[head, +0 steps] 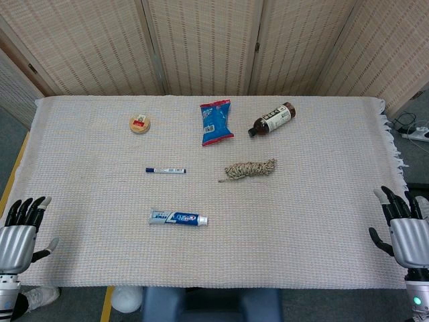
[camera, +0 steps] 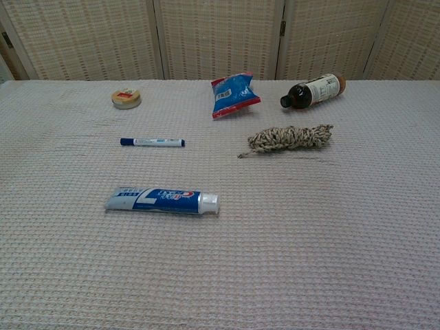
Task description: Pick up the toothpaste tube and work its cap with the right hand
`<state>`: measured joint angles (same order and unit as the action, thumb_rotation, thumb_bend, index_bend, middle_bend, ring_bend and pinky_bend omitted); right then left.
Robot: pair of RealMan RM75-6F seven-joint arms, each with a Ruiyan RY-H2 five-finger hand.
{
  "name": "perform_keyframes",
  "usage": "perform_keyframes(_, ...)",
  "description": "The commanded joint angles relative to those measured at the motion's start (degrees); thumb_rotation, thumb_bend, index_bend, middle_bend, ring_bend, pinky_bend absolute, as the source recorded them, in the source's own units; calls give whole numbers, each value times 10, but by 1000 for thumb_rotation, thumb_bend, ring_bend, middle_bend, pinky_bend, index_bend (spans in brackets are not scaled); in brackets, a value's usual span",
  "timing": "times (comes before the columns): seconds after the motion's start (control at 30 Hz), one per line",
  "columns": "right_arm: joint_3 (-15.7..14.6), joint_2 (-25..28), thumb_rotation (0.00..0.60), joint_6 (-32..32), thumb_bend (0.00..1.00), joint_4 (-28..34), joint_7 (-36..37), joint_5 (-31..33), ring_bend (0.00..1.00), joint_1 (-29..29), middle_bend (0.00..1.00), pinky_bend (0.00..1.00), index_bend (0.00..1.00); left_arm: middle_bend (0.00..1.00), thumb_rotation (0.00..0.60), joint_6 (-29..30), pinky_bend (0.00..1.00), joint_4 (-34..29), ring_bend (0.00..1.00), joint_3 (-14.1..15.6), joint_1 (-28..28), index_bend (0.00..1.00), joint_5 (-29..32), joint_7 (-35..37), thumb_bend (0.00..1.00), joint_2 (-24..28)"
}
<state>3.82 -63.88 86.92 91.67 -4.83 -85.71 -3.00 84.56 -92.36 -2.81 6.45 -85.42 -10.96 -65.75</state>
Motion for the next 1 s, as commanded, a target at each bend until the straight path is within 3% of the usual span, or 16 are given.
perform_keyframes(0.03, 0, 0, 600, -2, 383, -1, 3, 1, 156, -1, 106, 27, 0, 120, 600, -2, 0, -2, 98, -2, 2, 92, 4, -6, 308, -2)
perform_keyframes(0.63, 1, -2, 600, 0, 383, -11, 16, 2, 170, 3, 106, 27, 0, 144, 600, -19, 0, -11, 116, -12, 23, 104, 3, -17, 309, 3)
perform_keyframes(0.83, 7, 1, 600, 8, 383, -10, 12, -1, 171, 1, 106, 27, 0, 205, 600, -56, 81, -19, 167, -35, 79, 160, -29, -12, 312, 1)
perform_keyframes(1.0, 11, 6, 600, 3, 383, -7, 10, 3, 171, -2, 106, 27, 0, 235, 600, -133, 112, -31, 191, -49, 147, 180, -44, 3, 310, -11)
